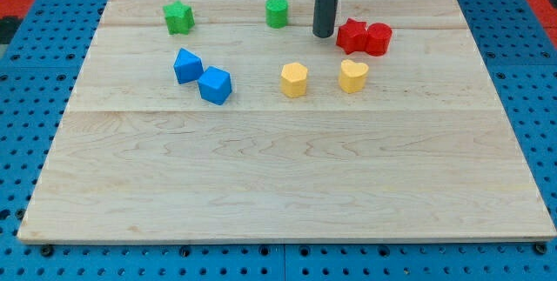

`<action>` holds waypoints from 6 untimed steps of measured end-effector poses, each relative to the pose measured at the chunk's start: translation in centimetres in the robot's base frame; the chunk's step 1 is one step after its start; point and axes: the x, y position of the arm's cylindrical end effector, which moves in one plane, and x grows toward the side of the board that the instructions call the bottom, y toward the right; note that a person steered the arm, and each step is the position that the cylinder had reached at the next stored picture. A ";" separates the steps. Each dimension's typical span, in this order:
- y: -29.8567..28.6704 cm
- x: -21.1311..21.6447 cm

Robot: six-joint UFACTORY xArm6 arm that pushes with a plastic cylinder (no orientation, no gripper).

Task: Move the blue triangle below the green star

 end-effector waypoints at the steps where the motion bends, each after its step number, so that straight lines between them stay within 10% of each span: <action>1: -1.5 1.2; 6: -16.4 6.6</action>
